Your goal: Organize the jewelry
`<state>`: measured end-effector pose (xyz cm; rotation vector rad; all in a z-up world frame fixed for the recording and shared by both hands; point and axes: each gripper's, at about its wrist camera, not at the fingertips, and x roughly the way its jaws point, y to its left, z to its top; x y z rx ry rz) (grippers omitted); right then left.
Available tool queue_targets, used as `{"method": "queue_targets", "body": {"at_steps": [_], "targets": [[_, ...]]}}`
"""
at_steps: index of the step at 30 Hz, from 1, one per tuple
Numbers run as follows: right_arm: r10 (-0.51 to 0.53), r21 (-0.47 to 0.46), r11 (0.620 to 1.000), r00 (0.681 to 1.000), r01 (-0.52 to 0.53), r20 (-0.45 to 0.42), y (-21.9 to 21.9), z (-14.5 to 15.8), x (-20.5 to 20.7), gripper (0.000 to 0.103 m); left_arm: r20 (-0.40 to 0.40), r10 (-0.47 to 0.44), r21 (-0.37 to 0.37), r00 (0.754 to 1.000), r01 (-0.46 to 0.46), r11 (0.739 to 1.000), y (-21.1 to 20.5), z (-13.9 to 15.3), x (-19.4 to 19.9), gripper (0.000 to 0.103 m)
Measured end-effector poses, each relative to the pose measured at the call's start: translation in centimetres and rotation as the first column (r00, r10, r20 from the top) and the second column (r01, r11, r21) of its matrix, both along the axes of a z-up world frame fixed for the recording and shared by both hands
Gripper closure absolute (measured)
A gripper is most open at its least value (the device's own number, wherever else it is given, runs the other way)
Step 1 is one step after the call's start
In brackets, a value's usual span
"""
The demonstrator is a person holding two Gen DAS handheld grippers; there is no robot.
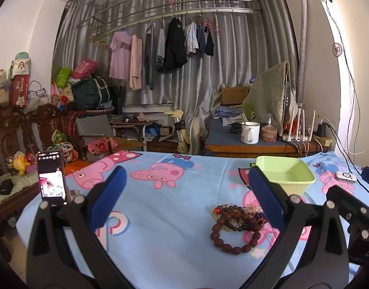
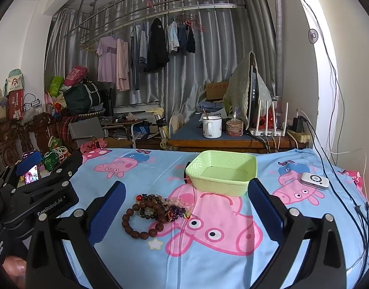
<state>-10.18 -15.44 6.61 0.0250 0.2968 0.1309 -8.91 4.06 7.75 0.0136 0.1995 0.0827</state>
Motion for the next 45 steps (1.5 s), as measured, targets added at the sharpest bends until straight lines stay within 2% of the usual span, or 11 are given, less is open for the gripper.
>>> {"method": "queue_targets", "body": {"at_steps": [26, 31, 35, 37, 39, 41, 45], "targets": [[0.009, 0.007, 1.000, 1.000, -0.009, -0.003, 0.3, -0.3, -0.3, 0.030, 0.002, 0.006, 0.014, 1.000, -0.006, 1.000, 0.7, 0.3, -0.1, 0.006], [0.010, 0.006, 1.000, 1.000, -0.010, -0.010, 0.2, -0.4, -0.2, 0.030, -0.023, -0.005, 0.001, 1.000, 0.005, 1.000, 0.7, -0.2, 0.1, 0.006], [0.020, 0.016, 1.000, 0.999, -0.020, -0.039, 0.0, -0.9, 0.2, 0.030, -0.083, -0.042, -0.036, 0.996, 0.040, 0.999, 0.9, -0.8, 0.8, 0.006], [0.037, 0.045, 0.998, 0.995, -0.033, -0.091, -0.5, -1.5, 1.0, 0.030, -0.161, -0.090, -0.106, 0.983, 0.074, 0.992, 1.9, -1.5, 1.9, 0.006], [0.049, 0.099, 0.995, 0.983, -0.031, -0.179, -1.3, -2.7, 2.2, 0.030, -0.242, -0.140, -0.184, 0.960, 0.096, 0.978, 3.2, -2.6, 3.1, 0.006], [0.055, 0.155, 0.988, 0.964, -0.015, -0.258, -2.3, -4.1, 3.3, 0.030, -0.335, -0.173, -0.257, 0.926, 0.087, 0.963, 4.9, -4.5, 4.4, 0.006], [0.061, 0.191, 0.982, 0.947, 0.000, -0.314, -3.0, -5.4, 4.1, 0.031, -0.426, -0.187, -0.300, 0.885, 0.057, 0.952, 6.8, -7.6, 5.5, 0.009]]}}
